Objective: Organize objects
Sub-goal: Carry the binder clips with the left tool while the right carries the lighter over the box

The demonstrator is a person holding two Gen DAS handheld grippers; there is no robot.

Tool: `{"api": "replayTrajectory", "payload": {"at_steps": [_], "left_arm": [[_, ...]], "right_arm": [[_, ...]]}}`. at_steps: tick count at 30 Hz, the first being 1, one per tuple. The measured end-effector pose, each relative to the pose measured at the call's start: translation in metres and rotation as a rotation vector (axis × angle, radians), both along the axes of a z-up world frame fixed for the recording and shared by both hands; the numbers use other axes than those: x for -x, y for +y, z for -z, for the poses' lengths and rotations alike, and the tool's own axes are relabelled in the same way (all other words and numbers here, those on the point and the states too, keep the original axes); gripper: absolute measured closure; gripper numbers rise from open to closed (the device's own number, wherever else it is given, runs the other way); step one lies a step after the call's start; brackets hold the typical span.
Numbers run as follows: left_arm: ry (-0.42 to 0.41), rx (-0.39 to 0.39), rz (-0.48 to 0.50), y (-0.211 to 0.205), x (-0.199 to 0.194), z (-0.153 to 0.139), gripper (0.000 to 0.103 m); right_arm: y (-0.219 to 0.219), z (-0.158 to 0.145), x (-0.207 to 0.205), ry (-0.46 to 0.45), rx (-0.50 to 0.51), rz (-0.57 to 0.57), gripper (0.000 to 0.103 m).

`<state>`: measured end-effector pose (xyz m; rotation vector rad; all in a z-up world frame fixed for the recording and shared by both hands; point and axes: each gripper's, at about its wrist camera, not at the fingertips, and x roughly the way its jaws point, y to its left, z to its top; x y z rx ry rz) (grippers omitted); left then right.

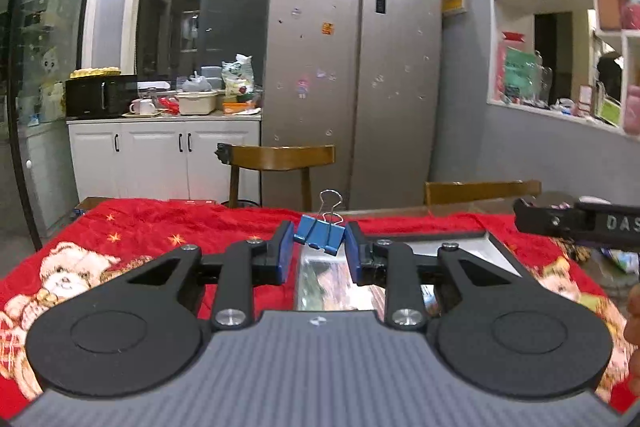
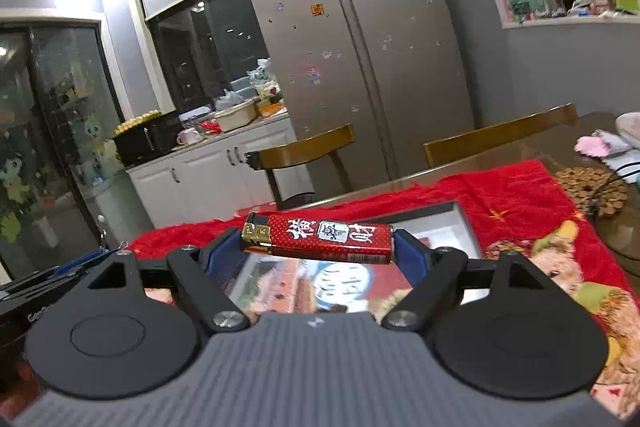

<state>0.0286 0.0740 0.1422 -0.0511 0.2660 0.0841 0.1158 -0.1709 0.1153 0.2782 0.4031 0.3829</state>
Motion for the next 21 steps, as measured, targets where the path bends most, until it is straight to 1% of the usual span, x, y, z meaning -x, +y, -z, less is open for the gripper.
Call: {"api": "replayTrajectory", "payload": {"at_steps": [3, 6, 10, 17, 21], "left_arm": [[-0.004, 0.008, 0.006, 0.008, -0.013, -0.014, 0.071], [-0.006, 0.023, 0.023, 0.014, -0.025, -0.025, 0.071], [0.003, 0.052, 0.029, 0.022, -0.049, -0.032, 0.071], [0.046, 0.119, 0.010, 0.029, -0.094, -0.022, 0.071], [0.069, 0.136, 0.015, 0.031, -0.116, -0.013, 0.071]], "right_arm": [[0.000, -0.005, -0.013, 0.011, -0.040, -0.030, 0.022], [0.002, -0.008, -0.025, 0.019, -0.050, -0.046, 0.022], [0.004, -0.005, -0.041, 0.052, -0.062, -0.059, 0.022], [0.019, 0.019, -0.072, 0.142, -0.029, -0.063, 0.022], [0.030, 0.029, -0.089, 0.195, -0.004, -0.040, 0.022]]}}
